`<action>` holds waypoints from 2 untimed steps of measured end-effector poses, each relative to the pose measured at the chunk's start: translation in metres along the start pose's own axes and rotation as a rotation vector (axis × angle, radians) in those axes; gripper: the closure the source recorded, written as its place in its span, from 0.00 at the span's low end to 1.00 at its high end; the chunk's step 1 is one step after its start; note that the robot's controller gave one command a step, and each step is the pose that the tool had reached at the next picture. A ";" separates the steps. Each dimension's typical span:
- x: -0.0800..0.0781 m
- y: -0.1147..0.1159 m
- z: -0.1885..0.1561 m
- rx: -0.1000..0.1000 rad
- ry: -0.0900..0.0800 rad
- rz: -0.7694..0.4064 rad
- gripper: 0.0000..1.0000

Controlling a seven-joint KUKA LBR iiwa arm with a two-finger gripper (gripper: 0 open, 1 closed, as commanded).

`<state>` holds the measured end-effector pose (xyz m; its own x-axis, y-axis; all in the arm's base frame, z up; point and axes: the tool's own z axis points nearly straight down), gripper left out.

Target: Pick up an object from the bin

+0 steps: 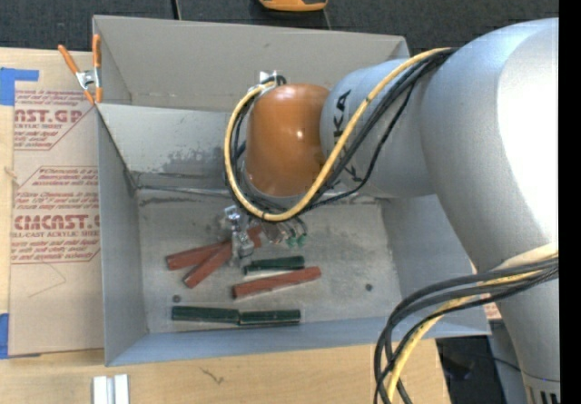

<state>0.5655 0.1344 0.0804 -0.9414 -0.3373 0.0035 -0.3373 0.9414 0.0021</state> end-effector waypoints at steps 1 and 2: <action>0.000 0.000 -0.015 0.001 0.000 0.000 1.00; 0.001 0.000 -0.032 0.001 0.003 0.000 1.00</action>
Offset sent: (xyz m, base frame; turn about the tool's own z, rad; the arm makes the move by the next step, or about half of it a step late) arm 0.0001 0.0000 0.1030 0.0000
